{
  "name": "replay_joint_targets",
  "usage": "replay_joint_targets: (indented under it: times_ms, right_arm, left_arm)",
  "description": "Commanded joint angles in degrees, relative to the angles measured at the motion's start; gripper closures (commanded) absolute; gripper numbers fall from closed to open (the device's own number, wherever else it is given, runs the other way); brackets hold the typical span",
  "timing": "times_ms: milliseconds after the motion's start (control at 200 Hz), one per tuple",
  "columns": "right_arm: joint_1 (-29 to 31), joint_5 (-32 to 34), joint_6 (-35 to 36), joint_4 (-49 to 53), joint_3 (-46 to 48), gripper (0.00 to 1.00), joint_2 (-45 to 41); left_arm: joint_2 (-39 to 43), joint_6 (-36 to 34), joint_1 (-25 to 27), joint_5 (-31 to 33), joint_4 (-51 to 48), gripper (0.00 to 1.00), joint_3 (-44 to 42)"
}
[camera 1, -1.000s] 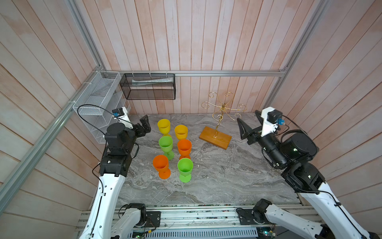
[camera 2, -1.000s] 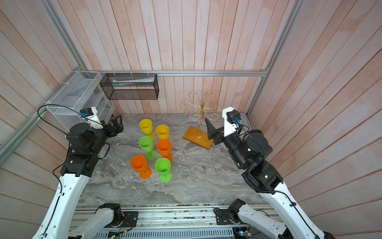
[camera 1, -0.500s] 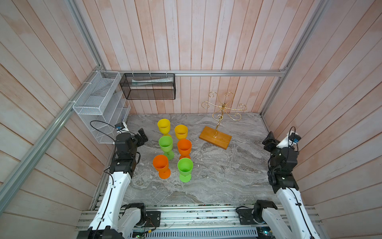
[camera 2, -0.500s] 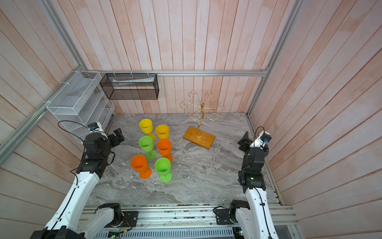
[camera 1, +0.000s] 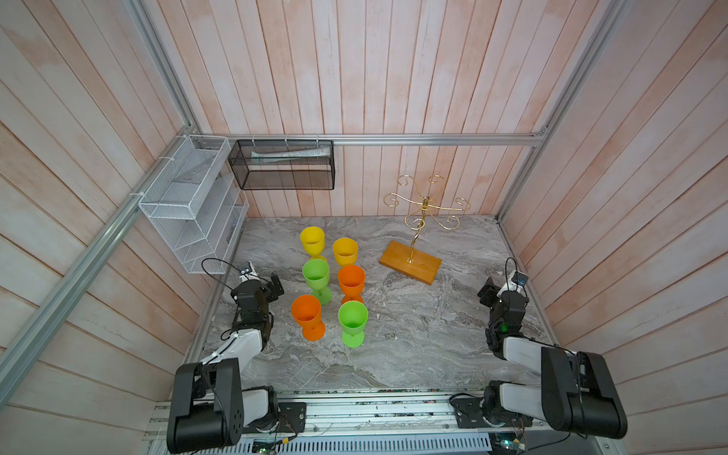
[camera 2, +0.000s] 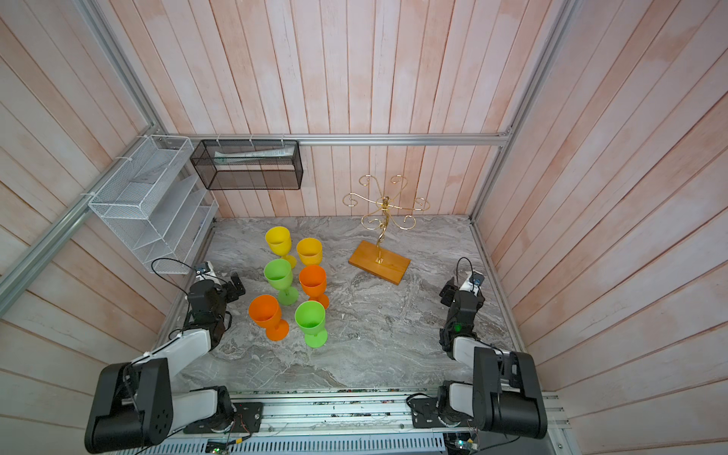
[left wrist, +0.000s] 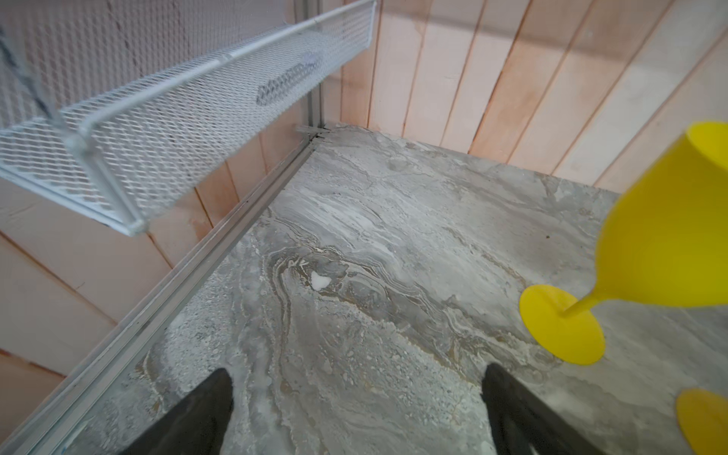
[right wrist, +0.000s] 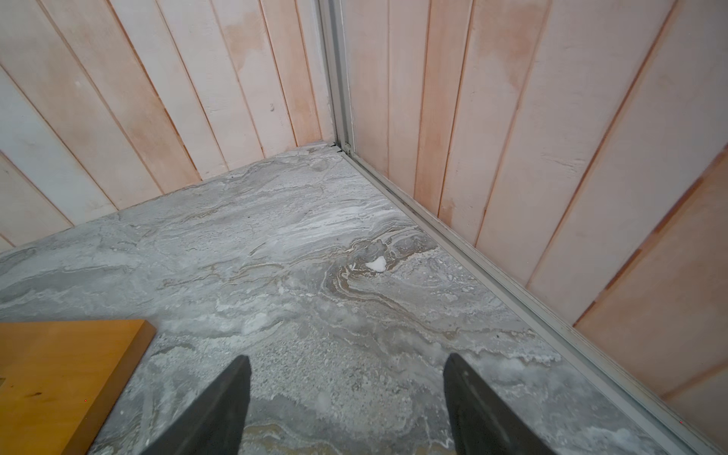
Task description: Take the wine glass off the wine glass rack
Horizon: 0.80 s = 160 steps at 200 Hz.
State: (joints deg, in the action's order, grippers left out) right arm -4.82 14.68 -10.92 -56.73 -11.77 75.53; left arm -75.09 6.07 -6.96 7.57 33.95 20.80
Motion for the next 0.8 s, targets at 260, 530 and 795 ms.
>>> replay_joint_targets:
  times_ms: [260, 530, 795]
  right_arm:
    - [5.8, 1.3, 7.6, -14.0, -0.5, 0.22, 11.0]
    - [6.0, 2.1, 7.4, -17.2, 0.2, 0.11, 11.7]
    - [6.0, 2.3, 7.2, -14.8, -1.0, 0.09, 11.7]
  left_arm:
    - [-3.2, -6.1, -1.0, -8.8, 15.5, 0.00, -2.6]
    - [-3.7, -5.9, -0.8, -7.2, 14.7, 0.00, -1.9]
    - [-2.8, -4.7, -1.4, -7.3, 15.1, 0.00, -2.6]
